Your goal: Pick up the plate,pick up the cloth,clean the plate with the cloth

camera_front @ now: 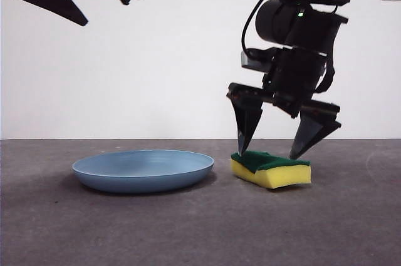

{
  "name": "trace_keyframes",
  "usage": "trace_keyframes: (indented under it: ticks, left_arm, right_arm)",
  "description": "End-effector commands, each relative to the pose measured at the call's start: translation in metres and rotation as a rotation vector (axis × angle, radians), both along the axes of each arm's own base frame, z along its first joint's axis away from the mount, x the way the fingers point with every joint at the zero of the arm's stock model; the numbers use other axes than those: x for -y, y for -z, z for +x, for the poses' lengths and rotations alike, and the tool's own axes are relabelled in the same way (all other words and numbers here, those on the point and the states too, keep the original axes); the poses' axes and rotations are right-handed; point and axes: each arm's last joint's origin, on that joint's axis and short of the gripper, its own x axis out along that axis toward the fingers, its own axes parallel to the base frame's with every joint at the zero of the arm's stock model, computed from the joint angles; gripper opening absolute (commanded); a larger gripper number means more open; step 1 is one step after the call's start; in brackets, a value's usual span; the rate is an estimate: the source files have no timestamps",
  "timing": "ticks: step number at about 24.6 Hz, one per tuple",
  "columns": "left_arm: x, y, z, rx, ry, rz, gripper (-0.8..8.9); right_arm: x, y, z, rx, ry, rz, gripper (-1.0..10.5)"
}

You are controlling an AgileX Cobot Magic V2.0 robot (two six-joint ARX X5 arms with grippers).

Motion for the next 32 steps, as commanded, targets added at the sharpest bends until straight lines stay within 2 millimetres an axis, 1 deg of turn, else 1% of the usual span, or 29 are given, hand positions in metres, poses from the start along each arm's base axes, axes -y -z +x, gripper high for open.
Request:
trace_keyframes:
  ticks: [1,2,3,5,7,8,9,11,12,14,15,17,19,21,23,24,27,29,32]
  left_arm:
    - [0.0,0.002,0.001,0.006,-0.008,0.016,3.51]
    - [0.0,0.002,0.001,0.013,-0.004,0.022,2.09]
    - [0.0,0.001,0.001,0.025,0.007,0.033,0.19]
    - [0.0,0.001,0.002,0.049,0.0,0.05,-0.08]
    - [0.0,0.0,0.003,0.067,-0.021,0.066,-0.08]
    - [-0.001,0.0,0.003,0.069,-0.035,0.081,-0.08]
    - [-0.003,-0.001,0.0,0.066,-0.039,0.094,-0.08]
    - [-0.008,-0.006,-0.01,0.081,-0.04,0.123,-0.08]
    - [-0.012,-0.014,-0.02,0.11,-0.038,0.117,-0.08]
    - [-0.022,-0.031,-0.041,0.191,-0.038,0.08,-0.08]
    - [-0.026,-0.038,-0.051,0.224,-0.041,0.063,-0.08]
    - [-0.037,-0.046,-0.073,0.278,-0.051,0.047,-0.08]
    - [-0.046,-0.04,-0.091,0.316,-0.063,0.043,-0.08]
    - [-0.053,-0.019,-0.106,0.334,-0.068,0.034,-0.08]
    - [-0.059,0.007,-0.117,0.337,-0.09,0.042,-0.08]
    - [-0.061,0.018,-0.12,0.339,-0.093,0.037,-0.08]
    - [-0.063,0.039,-0.125,0.341,-0.103,0.012,-0.08]
    - [-0.063,0.045,-0.126,0.328,-0.104,0.011,-0.08]
    - [-0.063,0.047,-0.127,0.288,-0.115,-0.005,-0.03]
  right_arm:
    - [0.004,-0.028,-0.01,0.063,-0.021,0.022,1.5]
    - [0.007,-0.041,-0.016,0.091,-0.035,0.027,-0.1]
    - [0.01,-0.055,-0.022,0.128,-0.049,0.04,-0.1]
    - [0.017,-0.084,-0.037,0.198,-0.048,0.071,-0.1]
    - [0.025,-0.11,-0.054,0.271,-0.052,0.102,-0.1]
    - [0.03,-0.127,-0.065,0.322,-0.051,0.126,-0.1]
    - [0.035,-0.139,-0.074,0.362,-0.052,0.144,-0.1]
    - [0.043,-0.162,-0.097,0.434,-0.062,0.18,-0.1]
    - [0.049,-0.175,-0.114,0.475,-0.073,0.194,-0.1]
    - [0.057,-0.19,-0.139,0.529,-0.095,0.215,-0.1]
    - [0.06,-0.193,-0.149,0.55,-0.105,0.227,-0.1]
    - [0.068,-0.192,-0.17,0.584,-0.115,0.242,-0.1]
    - [0.076,-0.18,-0.189,0.616,-0.094,0.214,-0.1]
    - [0.085,-0.161,-0.205,0.639,-0.071,0.186,-0.1]
    - [0.094,-0.142,-0.217,0.655,-0.039,0.16,-0.1]
    - [0.097,-0.133,-0.221,0.658,-0.023,0.154,-0.1]
    - [0.102,-0.119,-0.229,0.652,-0.026,0.155,-0.1]
    - [0.103,-0.117,-0.23,0.638,-0.019,0.155,0.0]
    - [0.103,-0.117,-0.23,0.637,-0.014,0.159,0.0]
